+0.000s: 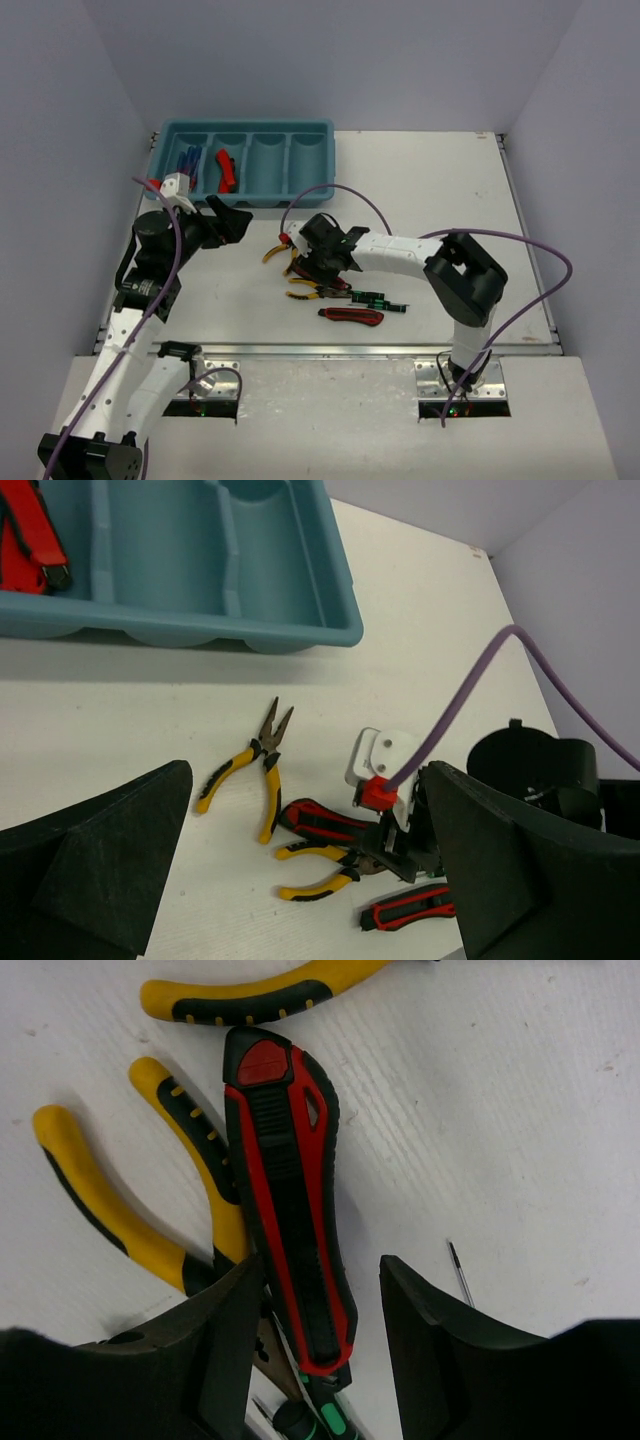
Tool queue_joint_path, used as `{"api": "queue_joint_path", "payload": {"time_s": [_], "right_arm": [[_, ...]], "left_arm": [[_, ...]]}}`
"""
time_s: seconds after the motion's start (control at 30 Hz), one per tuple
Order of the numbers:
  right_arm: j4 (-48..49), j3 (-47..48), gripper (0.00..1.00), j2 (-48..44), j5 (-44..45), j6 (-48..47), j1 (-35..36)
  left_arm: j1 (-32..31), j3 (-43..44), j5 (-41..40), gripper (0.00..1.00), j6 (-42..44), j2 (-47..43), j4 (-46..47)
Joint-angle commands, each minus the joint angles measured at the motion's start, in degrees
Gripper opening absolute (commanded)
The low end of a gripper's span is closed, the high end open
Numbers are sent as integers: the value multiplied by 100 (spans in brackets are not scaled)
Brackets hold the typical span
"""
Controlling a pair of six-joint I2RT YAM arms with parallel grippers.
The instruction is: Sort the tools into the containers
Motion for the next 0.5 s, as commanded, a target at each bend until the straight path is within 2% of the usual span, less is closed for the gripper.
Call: {"api": "queue_joint_path", "payload": {"time_s": [0.0,0.33,0.47], "right_arm": [[-58,312,50,148,52,-103,-158],[-76,75,45,514,-206,-40,-552],[83,-168,46,296,-459,-90,-550]], "left_arm": [[-15,-72,329,100,219,-70,89],[-15,-65,395,100,277,-89,73],[-9,-66,419,100,258,-59,86]]}}
